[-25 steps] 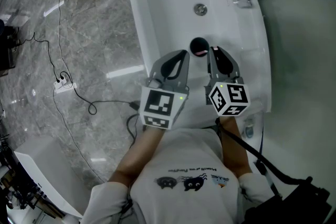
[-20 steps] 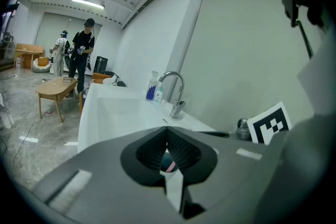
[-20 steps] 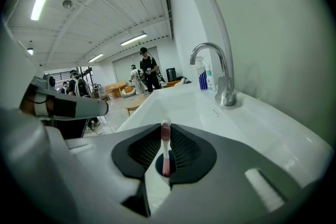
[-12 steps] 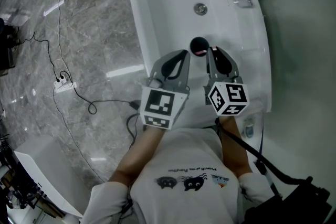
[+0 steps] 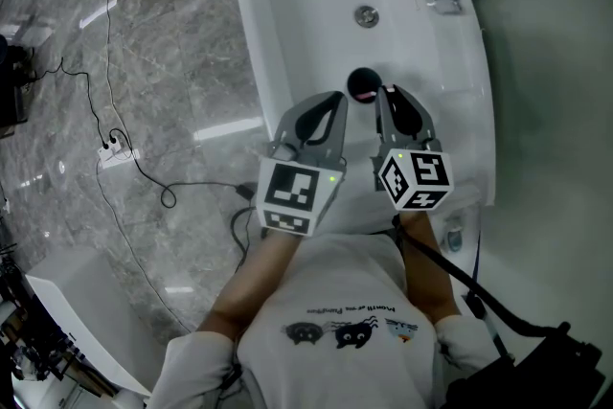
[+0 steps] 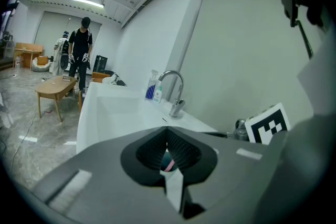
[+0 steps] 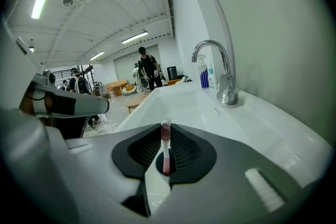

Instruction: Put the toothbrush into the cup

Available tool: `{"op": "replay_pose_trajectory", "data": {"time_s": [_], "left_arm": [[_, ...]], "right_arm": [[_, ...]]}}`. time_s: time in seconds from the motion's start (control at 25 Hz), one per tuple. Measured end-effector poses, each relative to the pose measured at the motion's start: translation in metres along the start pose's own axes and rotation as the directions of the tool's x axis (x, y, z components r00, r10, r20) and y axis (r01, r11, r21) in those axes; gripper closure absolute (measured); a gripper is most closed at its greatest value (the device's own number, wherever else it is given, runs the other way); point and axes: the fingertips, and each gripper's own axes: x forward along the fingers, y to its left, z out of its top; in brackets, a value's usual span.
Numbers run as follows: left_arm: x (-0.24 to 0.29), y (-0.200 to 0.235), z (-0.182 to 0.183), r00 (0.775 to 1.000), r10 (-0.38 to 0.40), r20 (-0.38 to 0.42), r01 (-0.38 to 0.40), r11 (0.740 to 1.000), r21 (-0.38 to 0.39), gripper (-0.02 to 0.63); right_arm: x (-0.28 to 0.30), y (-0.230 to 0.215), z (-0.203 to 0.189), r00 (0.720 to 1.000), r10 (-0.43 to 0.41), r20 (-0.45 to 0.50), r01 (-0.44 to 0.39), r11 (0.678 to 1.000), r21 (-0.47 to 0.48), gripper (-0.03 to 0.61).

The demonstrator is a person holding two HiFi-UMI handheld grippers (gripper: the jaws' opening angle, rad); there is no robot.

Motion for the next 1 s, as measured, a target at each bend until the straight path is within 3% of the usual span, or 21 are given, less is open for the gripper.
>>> {"op": "replay_pose_trajectory", "data": {"time_s": [1.0], "left_arm": [[0.0046,0.0010,-0.0039,1.000,-0.012,-0.014,0.011,1.000,-0.007,0.614]], "right_arm": [[0.0080,0.0028,-0.0086,0.999,0.006,-0.034,-0.007,1.000,-0.028,0.523]]}}
